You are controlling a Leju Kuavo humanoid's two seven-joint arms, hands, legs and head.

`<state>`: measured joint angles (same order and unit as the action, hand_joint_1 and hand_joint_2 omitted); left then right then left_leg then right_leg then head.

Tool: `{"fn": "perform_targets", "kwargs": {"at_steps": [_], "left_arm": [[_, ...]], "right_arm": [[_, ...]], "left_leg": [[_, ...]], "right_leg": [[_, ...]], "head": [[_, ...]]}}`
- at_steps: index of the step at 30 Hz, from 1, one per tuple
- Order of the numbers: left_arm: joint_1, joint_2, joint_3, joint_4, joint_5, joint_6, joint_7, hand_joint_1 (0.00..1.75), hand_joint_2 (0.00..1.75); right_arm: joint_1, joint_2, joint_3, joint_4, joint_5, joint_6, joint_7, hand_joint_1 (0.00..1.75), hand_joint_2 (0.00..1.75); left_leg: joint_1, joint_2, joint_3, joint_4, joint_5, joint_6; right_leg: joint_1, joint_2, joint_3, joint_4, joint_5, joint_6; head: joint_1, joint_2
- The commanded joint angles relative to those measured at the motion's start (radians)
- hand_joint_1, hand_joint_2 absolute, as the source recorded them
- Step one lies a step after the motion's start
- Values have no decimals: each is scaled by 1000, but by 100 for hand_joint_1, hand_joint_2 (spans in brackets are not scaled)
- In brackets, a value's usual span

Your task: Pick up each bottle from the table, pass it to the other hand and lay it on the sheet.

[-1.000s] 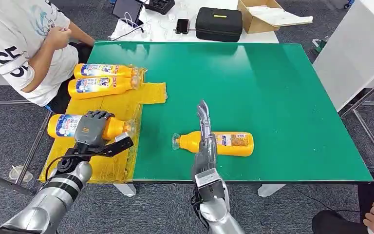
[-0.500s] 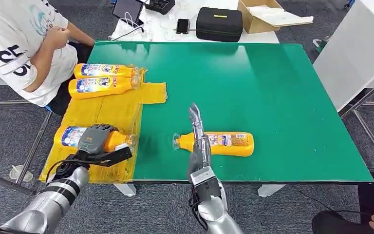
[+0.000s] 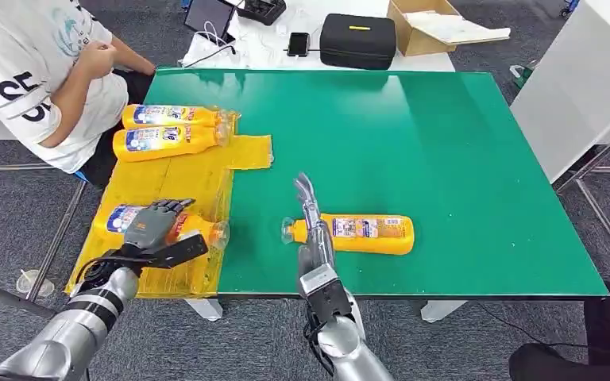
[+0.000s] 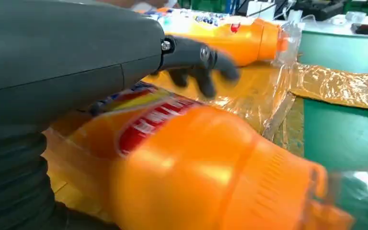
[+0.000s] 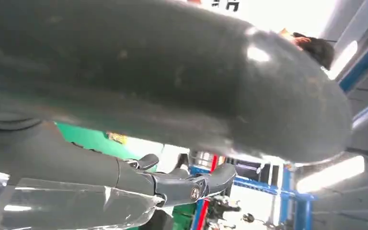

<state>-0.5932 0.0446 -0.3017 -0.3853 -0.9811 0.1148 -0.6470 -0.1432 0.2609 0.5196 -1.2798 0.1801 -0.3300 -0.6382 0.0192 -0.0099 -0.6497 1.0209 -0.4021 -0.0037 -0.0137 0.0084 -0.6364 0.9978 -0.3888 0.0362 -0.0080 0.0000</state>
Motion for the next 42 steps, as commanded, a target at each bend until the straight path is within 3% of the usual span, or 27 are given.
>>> {"fn": "perform_targets", "kwargs": {"at_steps": [1,12,18,22,24,26,27,28,33,34,38,40,42], "left_arm": [[38,0,24,15,63,-85,-21,0,0],[65,25,11,-94,269,-290,-51,0,0],[65,25,11,-94,269,-290,-51,0,0],[126,69,-38,-248,515,-382,-51,0,0],[168,61,-27,-348,659,-346,-51,0,0],[194,-2,78,-406,795,-301,-51,0,0],[209,-52,164,-454,831,-234,-51,0,175],[213,-99,252,-482,837,-175,-51,0,175],[209,-107,294,-482,805,-200,-51,0,175],[222,-132,339,-530,796,-100,-51,0,175],[264,-172,446,-622,826,-14,-51,0,175],[272,-171,449,-631,827,-20,-51,0,175],[314,-176,457,-676,790,34,-51,0,175]], "right_arm": [[-47,6,-39,127,-18,16,22,0,0],[-53,11,-69,142,-28,14,28,0,0],[-53,11,-69,142,-28,14,28,0,0],[-53,11,-81,152,-33,17,25,0,0],[-58,1,-73,153,6,-7,28,0,0],[-72,-29,-60,151,105,-61,86,0,0],[-86,-59,-57,148,185,-83,148,0,0],[-111,-101,-50,154,312,-89,246,0,0],[-114,-102,-95,153,323,-51,239,0,0],[-125,-121,-88,160,399,-67,309,0,175],[-196,-254,-106,177,557,30,504,0,175],[-203,-267,-122,180,552,47,497,0,175],[-227,-323,-120,194,616,127,568,0,175]], "left_leg": [[-1,3,6,-2,-1,1],[0,2,7,-1,0,0],[0,2,8,-1,1,0],[0,3,10,-2,0,0],[0,4,10,-2,0,0],[0,3,8,-1,0,0],[0,2,9,-1,0,0],[0,1,7,-1,1,0],[0,-2,5,0,1,1],[0,-1,3,0,1,1],[0,0,5,0,0,1],[-1,0,5,0,1,2],[-1,1,5,0,0,2]], "right_leg": [[0,2,5,-2,0,-1],[0,1,6,-1,0,-1],[0,2,8,-1,0,-1],[1,2,9,-2,0,-2],[1,3,9,-2,0,-2],[0,2,8,-1,0,-1],[1,1,9,-2,-1,-2],[1,-1,7,-1,0,-1],[1,-3,6,-1,-1,-1],[0,-2,4,-1,0,-1],[1,-2,5,-2,0,-1],[0,-2,5,-2,0,-1],[0,-1,5,-1,0,-1]], "head": [[0,0],[0,0],[0,0],[0,0],[0,0],[0,0],[0,0],[0,0],[0,0],[1,0],[0,0],[0,0],[0,0]]}}
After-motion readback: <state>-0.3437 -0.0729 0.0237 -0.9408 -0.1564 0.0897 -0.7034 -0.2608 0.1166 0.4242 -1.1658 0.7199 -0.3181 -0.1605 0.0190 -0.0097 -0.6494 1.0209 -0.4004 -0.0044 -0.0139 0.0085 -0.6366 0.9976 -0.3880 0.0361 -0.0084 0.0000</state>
